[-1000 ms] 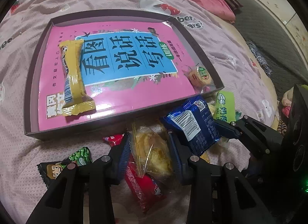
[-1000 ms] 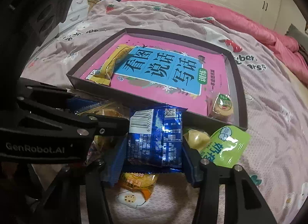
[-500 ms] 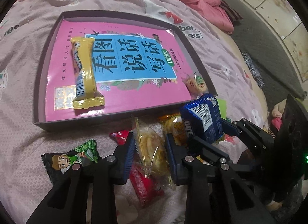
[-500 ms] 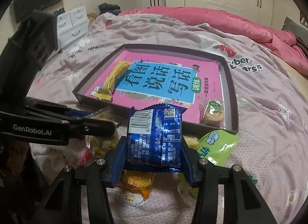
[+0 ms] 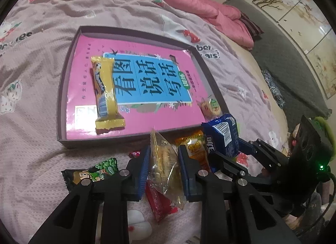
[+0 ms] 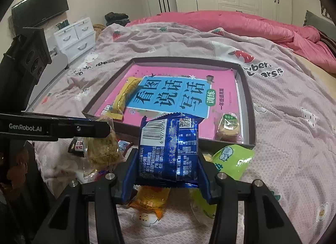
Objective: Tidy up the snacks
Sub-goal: 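Lift the blue biscuit pack with the right tool while the left tool grasps a clear cake packet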
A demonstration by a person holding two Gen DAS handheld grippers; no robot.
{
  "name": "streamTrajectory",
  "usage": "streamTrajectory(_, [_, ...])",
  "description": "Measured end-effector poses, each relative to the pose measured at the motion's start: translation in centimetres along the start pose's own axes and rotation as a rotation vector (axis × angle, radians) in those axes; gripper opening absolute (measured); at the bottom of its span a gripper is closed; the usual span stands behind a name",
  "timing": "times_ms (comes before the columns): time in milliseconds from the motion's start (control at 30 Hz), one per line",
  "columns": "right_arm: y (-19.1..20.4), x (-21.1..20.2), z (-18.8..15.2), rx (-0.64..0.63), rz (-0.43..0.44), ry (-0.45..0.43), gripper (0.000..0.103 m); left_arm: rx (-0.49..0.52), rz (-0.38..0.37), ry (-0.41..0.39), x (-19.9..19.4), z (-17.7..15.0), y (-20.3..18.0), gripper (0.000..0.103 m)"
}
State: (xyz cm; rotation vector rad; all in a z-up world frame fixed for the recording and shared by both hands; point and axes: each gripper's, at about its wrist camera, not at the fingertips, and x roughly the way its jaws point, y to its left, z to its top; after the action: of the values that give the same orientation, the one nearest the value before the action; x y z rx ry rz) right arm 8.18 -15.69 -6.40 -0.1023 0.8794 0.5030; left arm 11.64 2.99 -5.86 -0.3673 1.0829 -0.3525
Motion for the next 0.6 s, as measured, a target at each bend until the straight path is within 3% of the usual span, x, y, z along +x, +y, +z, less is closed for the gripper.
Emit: streamTrajectory(600, [-0.4, -0.9, 0.5, 0.021, 0.007, -0.046, 0.051, -0.041, 0.012, -0.111, -2.6, 2.4, 0.7, 0.027])
